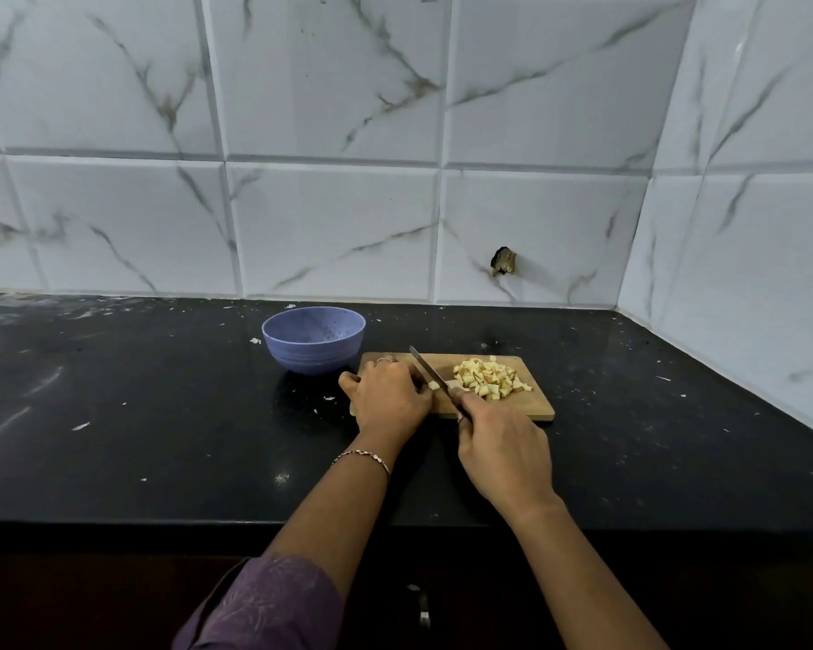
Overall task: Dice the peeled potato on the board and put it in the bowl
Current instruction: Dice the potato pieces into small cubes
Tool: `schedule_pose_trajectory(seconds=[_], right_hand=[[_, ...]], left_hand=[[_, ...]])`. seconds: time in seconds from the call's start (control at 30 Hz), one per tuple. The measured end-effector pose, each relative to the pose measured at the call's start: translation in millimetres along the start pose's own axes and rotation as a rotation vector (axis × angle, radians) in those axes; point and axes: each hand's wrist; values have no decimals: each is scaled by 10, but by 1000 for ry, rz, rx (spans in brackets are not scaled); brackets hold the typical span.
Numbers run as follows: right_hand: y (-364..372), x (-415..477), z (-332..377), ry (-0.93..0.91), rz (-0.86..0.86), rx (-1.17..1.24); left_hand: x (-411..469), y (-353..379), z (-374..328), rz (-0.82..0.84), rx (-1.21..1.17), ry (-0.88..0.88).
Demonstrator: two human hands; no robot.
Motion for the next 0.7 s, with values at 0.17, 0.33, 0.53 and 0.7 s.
schedule_pose_trajectory(seconds=[0.17,0.33,0.53,0.7], right_hand=[[-14,-10,8,-6,22,-1],[-16,15,18,-30,51,-86],[9,27,8,7,44,-131],[11,41,-38,69,-3,-97]], left_hand=[[11,6,-8,7,12,-3],[19,-1,-27,0,9,5],[38,-65,-84,32,82,51],[75,-109,-113,136,82,98]])
Point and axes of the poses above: each hand's wrist, its own x-axis towards the middle knuckle, its own y-axis out of the palm, z = x × y, and after that the axes turned 11 degrees about z, right-handed
